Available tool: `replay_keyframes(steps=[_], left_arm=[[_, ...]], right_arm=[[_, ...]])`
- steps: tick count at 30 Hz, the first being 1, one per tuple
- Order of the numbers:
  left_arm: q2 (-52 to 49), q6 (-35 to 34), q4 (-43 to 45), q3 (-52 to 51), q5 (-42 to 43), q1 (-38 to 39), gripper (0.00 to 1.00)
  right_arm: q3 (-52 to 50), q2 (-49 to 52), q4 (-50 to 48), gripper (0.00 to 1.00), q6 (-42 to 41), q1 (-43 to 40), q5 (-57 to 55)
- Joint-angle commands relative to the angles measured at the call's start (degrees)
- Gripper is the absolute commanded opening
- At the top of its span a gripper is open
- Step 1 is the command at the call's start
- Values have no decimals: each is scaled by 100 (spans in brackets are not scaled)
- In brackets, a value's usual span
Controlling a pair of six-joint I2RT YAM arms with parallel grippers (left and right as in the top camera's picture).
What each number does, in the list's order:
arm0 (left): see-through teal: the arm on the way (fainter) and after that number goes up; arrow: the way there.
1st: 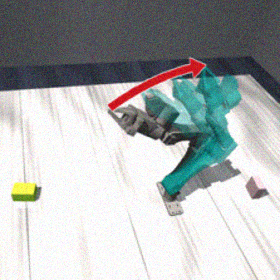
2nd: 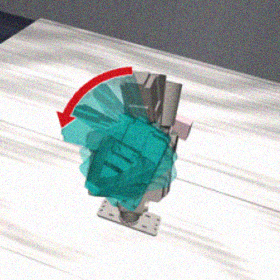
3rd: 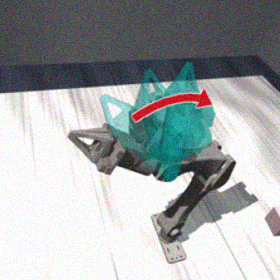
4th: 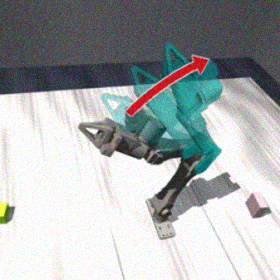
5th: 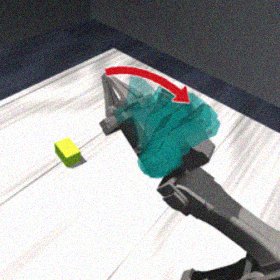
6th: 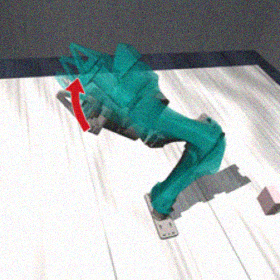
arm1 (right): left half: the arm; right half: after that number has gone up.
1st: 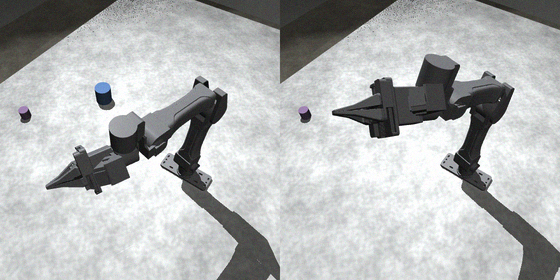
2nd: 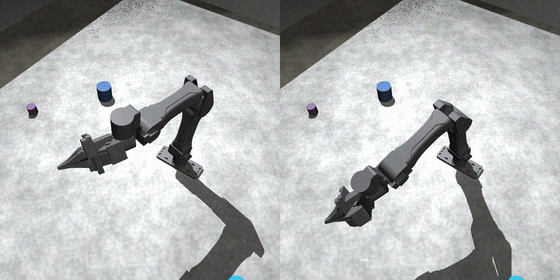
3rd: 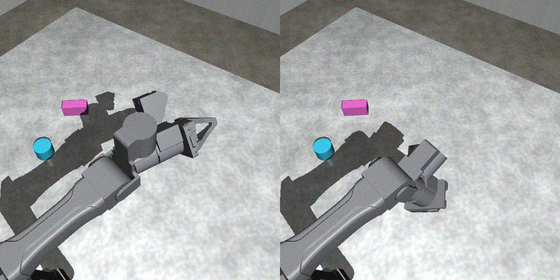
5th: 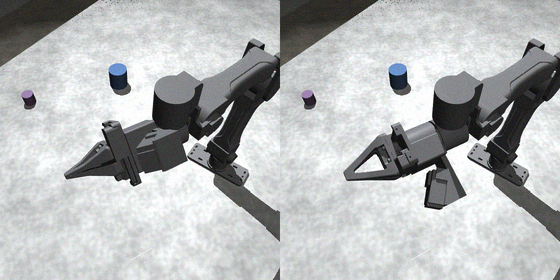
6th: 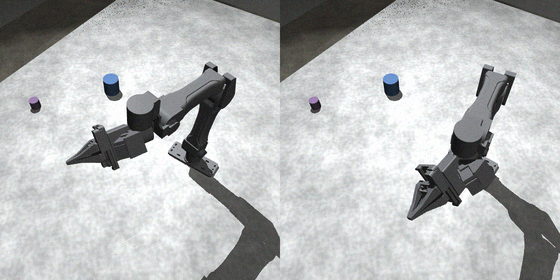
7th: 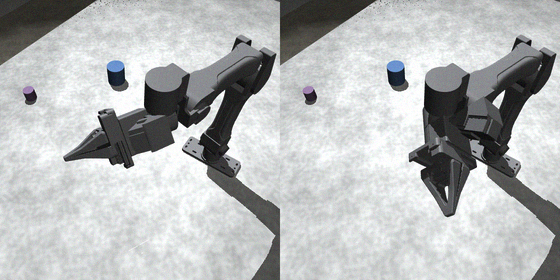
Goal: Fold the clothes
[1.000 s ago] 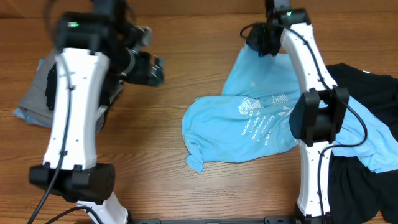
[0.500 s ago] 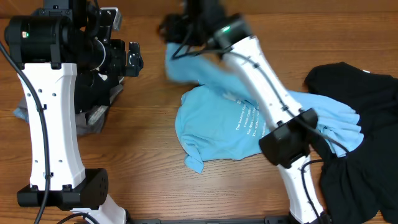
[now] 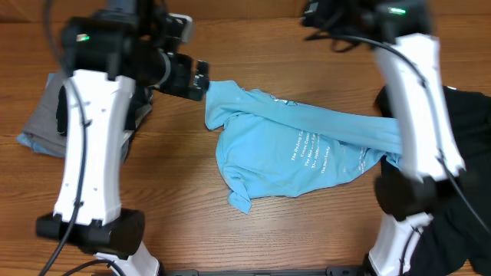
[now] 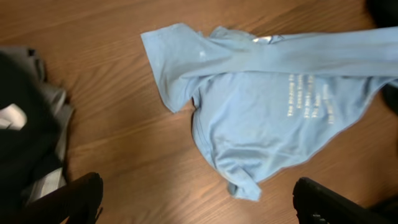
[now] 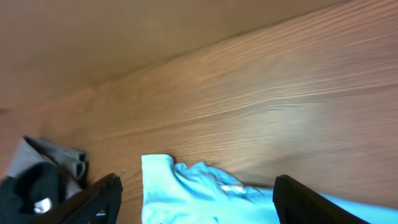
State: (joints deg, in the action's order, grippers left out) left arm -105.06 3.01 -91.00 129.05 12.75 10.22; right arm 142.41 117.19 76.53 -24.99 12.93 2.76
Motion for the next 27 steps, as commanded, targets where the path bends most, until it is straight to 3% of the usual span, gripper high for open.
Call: replay_keyframes(steps=[1, 6, 13, 17, 21, 22, 25, 27], left_arm=[[-588, 61, 584, -979, -439, 282, 100], [-1556, -238, 1757, -1639, -249, 284, 100], [-3034, -498, 2907, -1641, -267, 284, 90], [-3298, -540, 3285, -1641, -341, 289, 84], [-3539, -649, 3421, -1641, -431, 289, 54], [-3576, -649, 3423, -1641, -415, 289, 40], [-3567, -688, 3427, -1617, -378, 271, 9], [-3442, -713, 3235, -1285, -396, 160, 4]], right_arm=[[109, -774, 599, 82, 125, -313, -15], [107, -951, 1397, 82, 127, -654, -17], [26, -949, 1814, 83, 129, -654, -61], [4, -949, 1888, 83, 131, -658, -151], [4, -949, 2002, 83, 127, -658, -428], [4, -949, 2037, 83, 127, -658, -485], [-48, -938, 2044, 85, 118, -664, -682], [-175, -922, 2046, 86, 101, -726, -721]])
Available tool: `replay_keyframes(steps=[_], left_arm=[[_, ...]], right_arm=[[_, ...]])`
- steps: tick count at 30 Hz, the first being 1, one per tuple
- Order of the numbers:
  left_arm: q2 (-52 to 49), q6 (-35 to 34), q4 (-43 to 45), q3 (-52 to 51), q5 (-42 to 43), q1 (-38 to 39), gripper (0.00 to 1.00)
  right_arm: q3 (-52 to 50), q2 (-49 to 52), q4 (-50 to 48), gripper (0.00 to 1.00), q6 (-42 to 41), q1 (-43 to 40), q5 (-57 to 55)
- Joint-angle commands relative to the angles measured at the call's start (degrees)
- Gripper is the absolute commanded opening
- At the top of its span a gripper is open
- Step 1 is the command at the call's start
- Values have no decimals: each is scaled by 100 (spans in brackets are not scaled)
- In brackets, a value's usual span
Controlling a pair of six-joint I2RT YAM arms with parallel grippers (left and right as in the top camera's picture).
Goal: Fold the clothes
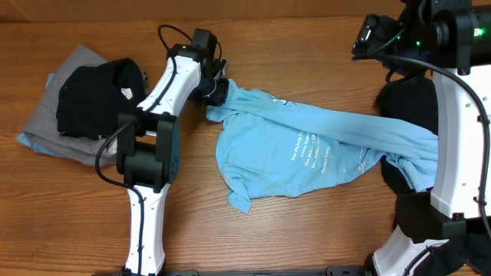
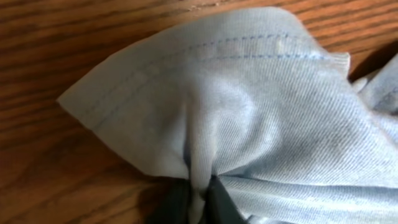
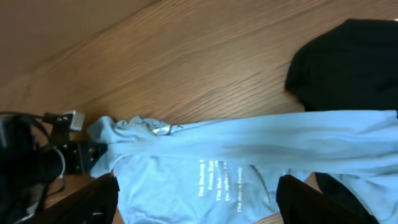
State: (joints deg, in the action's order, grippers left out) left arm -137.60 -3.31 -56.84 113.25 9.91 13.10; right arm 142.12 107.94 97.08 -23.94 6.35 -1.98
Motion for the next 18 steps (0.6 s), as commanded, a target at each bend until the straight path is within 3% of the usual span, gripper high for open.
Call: replay_keyframes(steps=[1, 10, 14, 18], left_arm=[[-116, -109, -302, 518, -146, -203, 4], [273, -142, -1368, 3134, -284, -1300, 4], [273, -66, -1397, 3265, -302, -1449, 4], [273, 7, -1384, 3265, -297, -1449, 11]], right_arm=[[-210, 24, -4, 86, -4, -105, -247], [-1425, 413, -533, 87, -114, -1023, 31], [-2634, 439, -1281, 73, -109, -1222, 210], [-3943, 444, -2105, 61, -129, -1266, 181]])
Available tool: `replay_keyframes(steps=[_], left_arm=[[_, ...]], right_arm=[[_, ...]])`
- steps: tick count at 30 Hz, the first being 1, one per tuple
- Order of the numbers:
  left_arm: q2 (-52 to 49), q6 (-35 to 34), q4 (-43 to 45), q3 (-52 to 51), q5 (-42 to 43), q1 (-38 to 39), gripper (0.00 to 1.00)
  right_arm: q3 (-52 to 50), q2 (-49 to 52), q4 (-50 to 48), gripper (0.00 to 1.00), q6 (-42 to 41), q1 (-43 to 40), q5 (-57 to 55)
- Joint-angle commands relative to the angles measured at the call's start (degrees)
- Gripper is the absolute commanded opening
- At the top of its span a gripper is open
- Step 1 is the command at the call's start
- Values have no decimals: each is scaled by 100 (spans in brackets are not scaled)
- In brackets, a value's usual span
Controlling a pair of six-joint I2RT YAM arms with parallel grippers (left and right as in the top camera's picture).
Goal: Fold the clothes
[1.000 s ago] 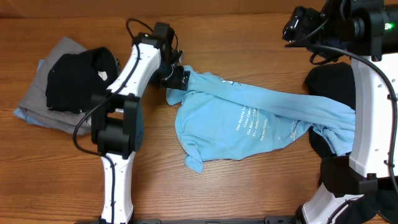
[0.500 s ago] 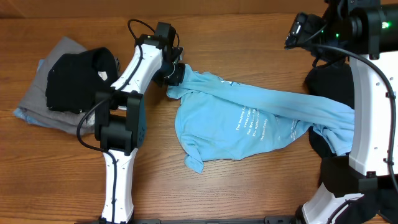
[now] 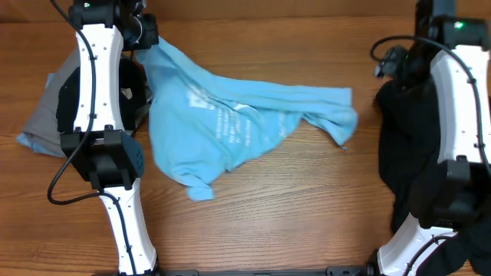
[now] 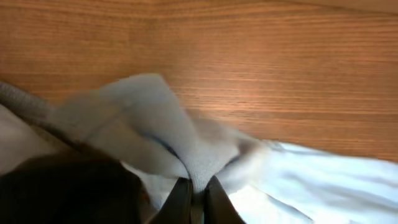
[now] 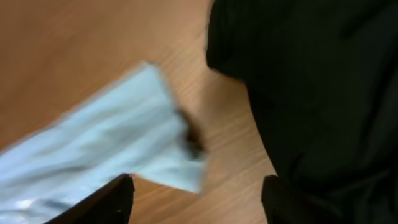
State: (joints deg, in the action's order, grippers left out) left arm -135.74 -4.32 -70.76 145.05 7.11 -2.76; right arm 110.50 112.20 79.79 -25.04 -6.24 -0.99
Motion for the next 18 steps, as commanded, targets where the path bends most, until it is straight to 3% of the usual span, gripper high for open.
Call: replay_keyframes(steps=[1, 2, 5, 6, 14, 18], left_arm=[[87, 118, 4, 85, -7, 153, 14], [87, 122, -9, 85, -7, 166, 17], [87, 155, -101, 87, -2, 223, 36], [87, 162, -149, 98, -4, 243, 40], [551, 177, -496, 116, 170, 284, 75], [1073, 177, -756, 116, 190, 286, 82]], right_arm=[[-1165, 17, -691, 58, -50, -42, 37], [-1443, 17, -949, 54, -52, -87, 37], [-2365, 24, -1786, 20, -323, -380, -83], [-2592, 24, -1982, 15, -398, -503, -153], [-3856, 59, -3086, 8, -540, -2002, -334], [-3746, 66, -3171, 4, -542, -2841, -455]])
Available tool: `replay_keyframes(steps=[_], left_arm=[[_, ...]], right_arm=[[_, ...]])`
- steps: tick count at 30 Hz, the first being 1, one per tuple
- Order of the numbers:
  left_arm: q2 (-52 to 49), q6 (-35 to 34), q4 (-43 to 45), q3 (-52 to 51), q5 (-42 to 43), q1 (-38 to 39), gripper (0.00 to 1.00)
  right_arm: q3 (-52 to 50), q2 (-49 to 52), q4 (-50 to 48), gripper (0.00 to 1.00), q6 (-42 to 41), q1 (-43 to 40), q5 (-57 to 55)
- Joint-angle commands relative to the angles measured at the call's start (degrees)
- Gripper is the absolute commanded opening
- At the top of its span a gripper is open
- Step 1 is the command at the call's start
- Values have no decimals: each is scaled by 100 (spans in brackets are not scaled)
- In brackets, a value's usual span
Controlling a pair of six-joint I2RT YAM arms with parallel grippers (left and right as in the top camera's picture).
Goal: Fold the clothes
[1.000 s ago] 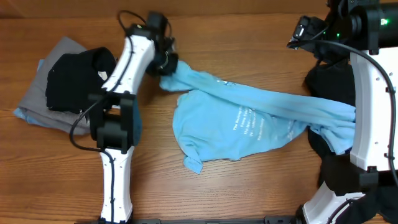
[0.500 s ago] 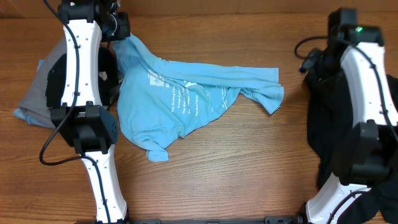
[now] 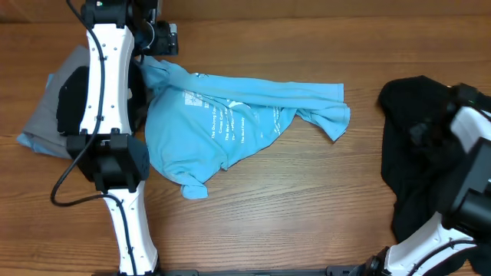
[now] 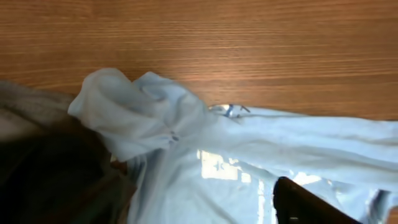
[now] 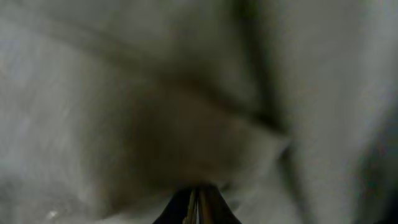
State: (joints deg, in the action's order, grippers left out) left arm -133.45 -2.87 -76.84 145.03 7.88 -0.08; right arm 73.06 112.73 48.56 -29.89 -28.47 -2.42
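Note:
The light blue T-shirt (image 3: 230, 115) lies crumpled across the middle of the wooden table, its printed side up. My left gripper (image 3: 157, 38) hangs open just above the shirt's upper left corner (image 4: 124, 112), holding nothing. One dark finger (image 4: 305, 202) shows at the lower right of the left wrist view. A black garment (image 3: 406, 176) lies in a heap at the right. My right gripper (image 3: 430, 129) is down on it. In the right wrist view the jaws (image 5: 199, 204) are pinched together on dark cloth (image 5: 186, 93), which fills the frame.
A pile of grey and black clothes (image 3: 54, 115) sits at the left edge, right beside the blue shirt's left side. The left arm stands over that pile. Bare wood (image 3: 291, 215) shows in front of the shirt.
My left gripper has opened and let go of the blue shirt's corner, and the shirt now rests flat on the table. My right gripper, open over the black garment before, is now shut on it.
Both grippers were open above the blue shirt, which stretched toward the right. Then my left gripper was shut on its left corner. Then the shirt hung from that gripper further left, near the pile. Now it is released, and my right gripper grips the black garment.

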Motion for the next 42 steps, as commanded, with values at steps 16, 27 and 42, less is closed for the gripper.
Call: replay_keyframes(steps=[16, 27, 42], left_arm=[[1523, 186, -1996, 116, 573, 52, 88], [1519, 254, -1998, -588, 573, 691, 79], [1668, -800, -1827, -4752, -501, 1193, 51]], right_arm=[[2026, -463, 1320, 62, 1285, -579, 3200], [1473, -94, 1613, 72, 1322, 1652, 2376], [1475, -1314, 2743, 76, 1799, 1613, 2367]])
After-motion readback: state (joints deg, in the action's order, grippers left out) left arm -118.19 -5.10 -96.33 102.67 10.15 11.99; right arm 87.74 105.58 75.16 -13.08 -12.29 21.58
